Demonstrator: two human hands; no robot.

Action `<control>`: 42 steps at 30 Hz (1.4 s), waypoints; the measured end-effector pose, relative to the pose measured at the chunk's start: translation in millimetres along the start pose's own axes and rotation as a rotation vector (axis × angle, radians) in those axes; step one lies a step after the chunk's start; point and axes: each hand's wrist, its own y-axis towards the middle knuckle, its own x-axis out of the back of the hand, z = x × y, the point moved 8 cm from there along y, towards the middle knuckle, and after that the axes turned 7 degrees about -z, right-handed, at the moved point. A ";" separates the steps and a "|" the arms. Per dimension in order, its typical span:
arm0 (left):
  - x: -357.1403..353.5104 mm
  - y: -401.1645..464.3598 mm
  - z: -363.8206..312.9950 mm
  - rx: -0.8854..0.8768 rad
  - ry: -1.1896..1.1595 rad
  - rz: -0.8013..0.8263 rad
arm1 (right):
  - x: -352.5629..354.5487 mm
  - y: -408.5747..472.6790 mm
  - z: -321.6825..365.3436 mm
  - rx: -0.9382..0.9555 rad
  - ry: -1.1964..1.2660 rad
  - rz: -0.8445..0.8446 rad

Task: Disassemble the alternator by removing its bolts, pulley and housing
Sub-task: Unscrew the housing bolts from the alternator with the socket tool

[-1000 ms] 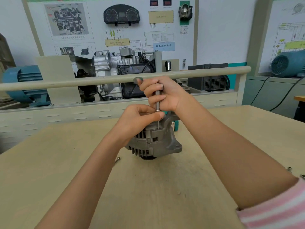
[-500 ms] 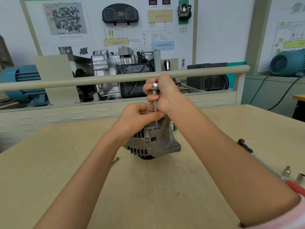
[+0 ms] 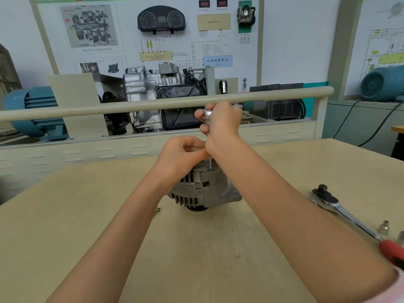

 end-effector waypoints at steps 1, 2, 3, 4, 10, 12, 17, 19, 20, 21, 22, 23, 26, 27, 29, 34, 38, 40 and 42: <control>0.2 -0.1 0.9 0.007 0.000 -0.004 | -4.2 2.4 -3.6 -0.073 -0.066 0.042; 0.2 -0.1 1.5 0.019 -0.004 0.000 | -8.6 3.9 -6.5 -0.153 -0.109 0.094; -0.1 -0.2 1.7 0.027 -0.008 0.013 | -12.8 5.5 -9.7 -0.232 -0.127 0.156; -0.7 -0.2 1.7 0.034 -0.013 0.033 | -17.2 6.7 -13.7 -0.314 -0.127 0.233; 1.5 -0.1 0.8 0.047 -0.047 0.036 | -26.1 -6.9 -23.1 -0.606 -0.075 0.579; 0.7 -0.2 -0.4 0.035 -0.049 0.039 | -20.6 -2.7 -20.8 -0.464 -0.041 0.374; -0.8 1.8 -1.2 0.002 0.017 0.036 | 7.4 3.8 0.6 0.014 0.112 -0.072; -0.5 2.7 1.1 0.018 0.005 0.044 | -0.9 4.1 -3.4 -0.095 0.005 0.030; -0.3 3.0 1.8 0.027 -0.001 0.053 | -5.7 4.6 -6.5 -0.172 -0.040 0.105; -0.7 3.4 2.6 0.034 -0.004 0.065 | -11.3 5.1 -9.7 -0.259 -0.068 0.196; -1.3 3.5 3.5 0.043 -0.009 0.078 | -16.6 4.4 -14.0 -0.354 -0.081 0.297; -1.6 3.1 4.1 0.047 -0.015 0.087 | -21.5 1.7 -18.5 -0.454 -0.087 0.408; 0.3 2.5 3.9 0.041 -0.020 0.081 | -26.1 -7.9 -23.9 -0.644 -0.076 0.615; 1.0 2.7 3.6 0.040 -0.023 0.080 | -25.8 -9.1 -23.7 -0.654 -0.063 0.611; 0.7 2.2 2.7 0.033 -0.031 0.086 | -22.8 -7.0 -22.8 -0.558 -0.035 0.486; -1.5 1.6 -1.4 -0.016 -0.012 0.059 | 7.6 1.0 3.7 0.045 0.117 -0.054; -0.5 1.9 1.2 0.009 -0.020 0.039 | -9.9 4.8 -10.7 -0.270 -0.051 0.218; -1.5 1.9 2.9 0.021 -0.008 0.054 | -21.8 1.9 -20.8 -0.511 -0.076 0.443; -1.7 0.8 2.9 0.012 0.002 0.069 | -26.5 -2.1 -26.8 -0.644 -0.081 0.580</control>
